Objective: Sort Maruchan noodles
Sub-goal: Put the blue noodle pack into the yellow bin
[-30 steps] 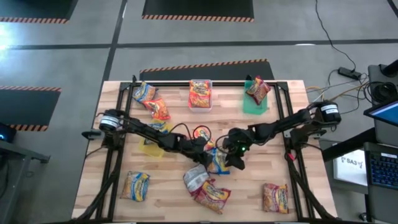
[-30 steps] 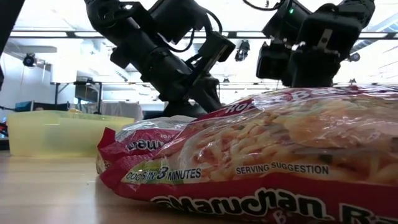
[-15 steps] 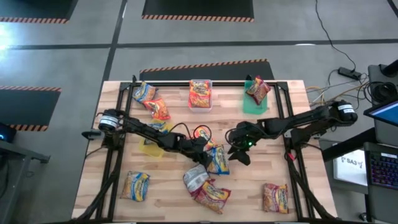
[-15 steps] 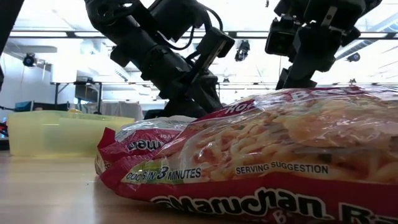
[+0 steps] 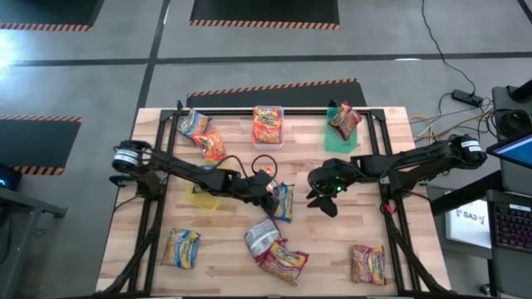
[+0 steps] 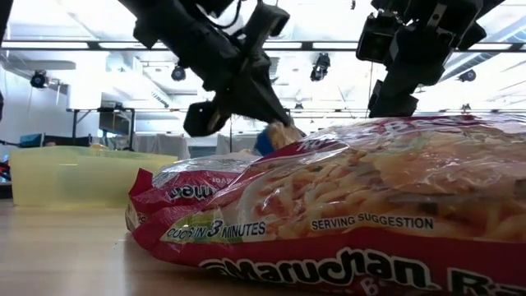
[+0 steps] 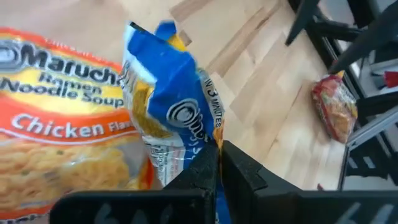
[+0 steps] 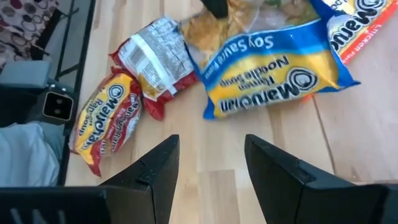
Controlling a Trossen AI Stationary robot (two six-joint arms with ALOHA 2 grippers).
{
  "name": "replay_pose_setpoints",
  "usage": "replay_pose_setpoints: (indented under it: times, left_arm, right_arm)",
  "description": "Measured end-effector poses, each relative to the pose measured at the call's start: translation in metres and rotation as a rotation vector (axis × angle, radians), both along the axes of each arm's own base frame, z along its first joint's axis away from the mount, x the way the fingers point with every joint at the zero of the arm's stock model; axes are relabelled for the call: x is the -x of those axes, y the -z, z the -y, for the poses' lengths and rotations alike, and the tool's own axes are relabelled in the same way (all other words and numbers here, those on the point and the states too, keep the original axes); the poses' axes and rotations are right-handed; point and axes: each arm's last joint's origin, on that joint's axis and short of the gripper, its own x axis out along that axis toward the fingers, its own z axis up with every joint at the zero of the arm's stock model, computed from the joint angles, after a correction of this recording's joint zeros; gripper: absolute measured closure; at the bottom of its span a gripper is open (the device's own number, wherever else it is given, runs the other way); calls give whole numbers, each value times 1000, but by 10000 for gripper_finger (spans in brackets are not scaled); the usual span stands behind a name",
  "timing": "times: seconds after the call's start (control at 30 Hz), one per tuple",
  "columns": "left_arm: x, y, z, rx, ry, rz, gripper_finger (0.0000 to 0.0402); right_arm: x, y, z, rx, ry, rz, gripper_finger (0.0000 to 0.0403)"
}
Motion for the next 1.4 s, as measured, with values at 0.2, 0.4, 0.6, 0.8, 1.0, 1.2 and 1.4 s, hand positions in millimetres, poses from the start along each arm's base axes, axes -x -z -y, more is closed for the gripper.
replay_pose_setpoints:
  times: [0.2, 0.4, 0.6, 0.8, 1.0, 1.2, 1.4]
  left_arm:
    - [0, 6, 0, -7, 5, -29, 401]
    - [-1, 24, 0, -43, 17, -115, 401]
    - [-4, 33, 5, 27, 145, -127, 396]
    - [-4, 38, 7, 50, 205, -145, 345]
    - [-4, 37, 9, 69, 227, -140, 268]
    - [-2, 36, 15, 151, 260, -153, 203]
    - [-2, 39, 22, 171, 222, -165, 175]
  right_arm:
    - [-4, 8, 0, 2, 1, -36, 232]
    - [-11, 23, 0, -6, 13, -92, 232]
    - [-21, 45, -1, -38, 27, -169, 217]
    - [-32, 59, -4, -95, -10, -161, 201]
    - [-43, 72, -4, -96, -13, -120, 200]
    - [-51, 88, -5, -107, -28, -111, 200]
    - [-56, 94, -6, -123, -62, -85, 200]
